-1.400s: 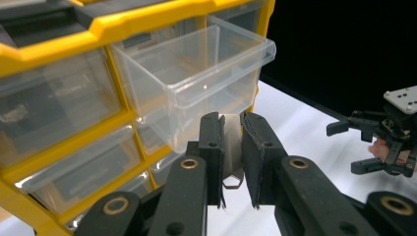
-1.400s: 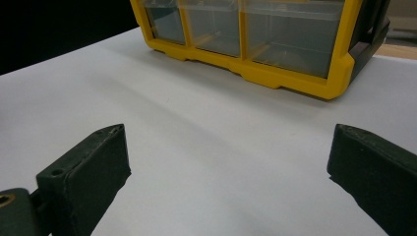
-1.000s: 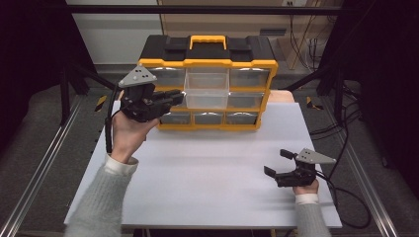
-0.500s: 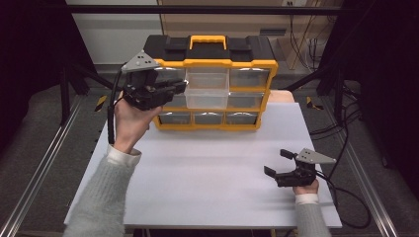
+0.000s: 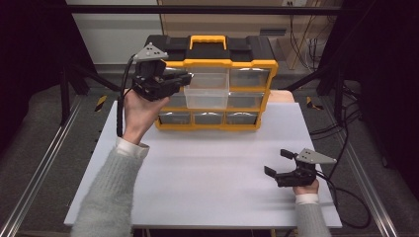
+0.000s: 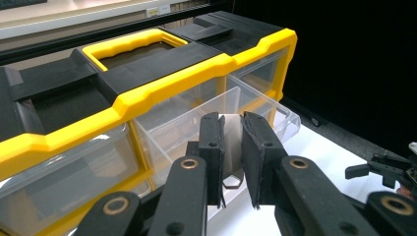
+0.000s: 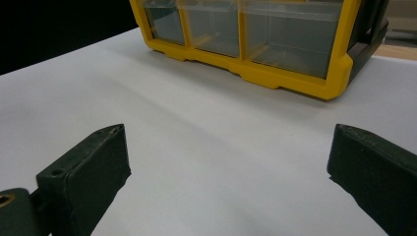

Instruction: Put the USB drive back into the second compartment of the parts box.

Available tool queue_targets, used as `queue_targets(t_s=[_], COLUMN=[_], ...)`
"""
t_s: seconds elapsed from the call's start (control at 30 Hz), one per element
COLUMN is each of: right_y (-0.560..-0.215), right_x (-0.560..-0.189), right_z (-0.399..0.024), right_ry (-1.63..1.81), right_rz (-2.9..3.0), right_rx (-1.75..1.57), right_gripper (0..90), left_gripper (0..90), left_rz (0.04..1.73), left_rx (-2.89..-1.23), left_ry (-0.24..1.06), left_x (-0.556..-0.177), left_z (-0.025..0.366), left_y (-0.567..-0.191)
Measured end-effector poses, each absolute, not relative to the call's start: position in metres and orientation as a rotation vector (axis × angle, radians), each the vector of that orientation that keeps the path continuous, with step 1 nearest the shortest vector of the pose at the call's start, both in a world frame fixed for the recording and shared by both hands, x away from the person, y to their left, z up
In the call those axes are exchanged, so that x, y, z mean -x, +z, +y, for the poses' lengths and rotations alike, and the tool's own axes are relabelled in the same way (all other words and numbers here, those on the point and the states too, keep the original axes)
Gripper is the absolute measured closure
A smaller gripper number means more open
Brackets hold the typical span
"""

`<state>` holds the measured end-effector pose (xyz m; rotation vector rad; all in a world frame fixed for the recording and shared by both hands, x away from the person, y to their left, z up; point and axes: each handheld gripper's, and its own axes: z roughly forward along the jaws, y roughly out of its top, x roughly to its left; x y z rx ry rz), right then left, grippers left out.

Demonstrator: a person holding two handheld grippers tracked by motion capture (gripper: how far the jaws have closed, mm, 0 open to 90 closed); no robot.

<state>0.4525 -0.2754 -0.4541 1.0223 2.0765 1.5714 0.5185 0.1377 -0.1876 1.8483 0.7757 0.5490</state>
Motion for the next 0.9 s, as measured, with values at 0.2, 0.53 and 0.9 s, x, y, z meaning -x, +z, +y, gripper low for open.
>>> queue_targets(t_s=[0.2, 0.53, 0.9], right_y=[-0.454, -0.454, -0.454], right_x=[-0.453, -0.453, -0.453], right_z=[-0.275, -0.276, -0.275], right_ry=[1.569, 1.567, 1.566], right_rz=[2.078, 2.079, 2.080], right_rx=[-1.021, -1.021, -1.018], right_gripper=[2.7, 2.7, 2.7], left_gripper=[78.7, 78.7, 78.7], left_rz=[0.778, 0.801, 0.810], left_rx=[-1.853, -1.875, -1.893], left_ry=[0.549, 0.555, 0.553], left_x=[-0.528, -0.545, -0.553], left_z=[0.129, 0.119, 0.116], left_y=[-0.189, -0.200, -0.208])
